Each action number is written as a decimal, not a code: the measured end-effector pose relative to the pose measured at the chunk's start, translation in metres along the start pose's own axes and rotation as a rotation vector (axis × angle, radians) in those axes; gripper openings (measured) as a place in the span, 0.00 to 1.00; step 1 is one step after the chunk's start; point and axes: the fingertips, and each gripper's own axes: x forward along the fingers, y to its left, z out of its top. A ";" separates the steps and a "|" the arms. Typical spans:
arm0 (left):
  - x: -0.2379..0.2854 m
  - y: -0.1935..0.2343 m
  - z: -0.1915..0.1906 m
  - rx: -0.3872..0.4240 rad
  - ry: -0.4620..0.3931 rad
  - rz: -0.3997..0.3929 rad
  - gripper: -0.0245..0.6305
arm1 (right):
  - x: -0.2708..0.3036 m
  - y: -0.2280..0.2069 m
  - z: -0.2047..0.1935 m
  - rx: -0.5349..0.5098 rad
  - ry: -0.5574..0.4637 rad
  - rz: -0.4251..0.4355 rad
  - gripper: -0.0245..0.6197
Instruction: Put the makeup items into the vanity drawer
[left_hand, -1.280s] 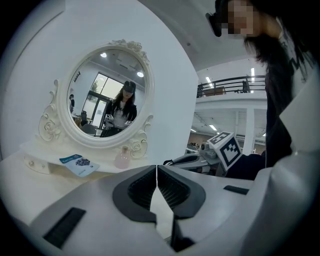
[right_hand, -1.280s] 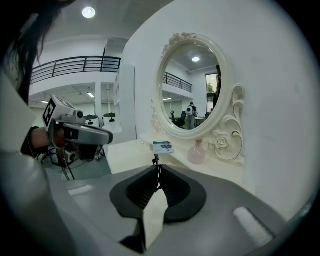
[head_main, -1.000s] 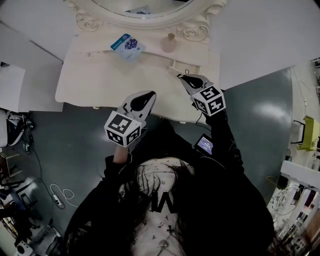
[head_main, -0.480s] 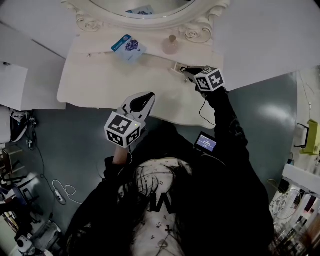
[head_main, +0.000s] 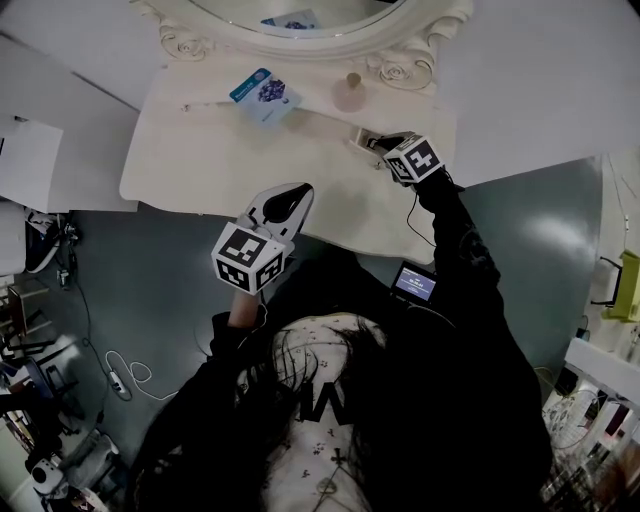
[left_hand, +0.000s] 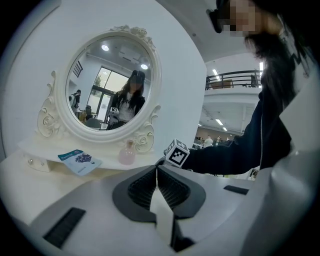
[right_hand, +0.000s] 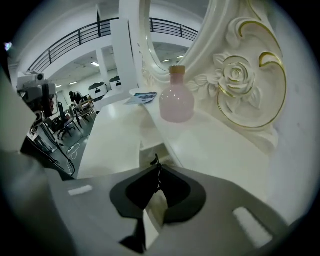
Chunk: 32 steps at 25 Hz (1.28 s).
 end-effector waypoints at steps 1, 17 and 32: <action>0.000 0.000 0.001 0.000 -0.001 0.002 0.04 | 0.001 0.000 0.000 -0.003 -0.001 -0.004 0.09; 0.000 -0.005 0.002 0.001 -0.005 0.011 0.04 | -0.039 0.006 0.023 0.037 -0.170 -0.028 0.18; -0.023 -0.035 0.003 0.052 -0.033 -0.036 0.04 | -0.161 0.116 0.068 0.145 -0.616 -0.100 0.18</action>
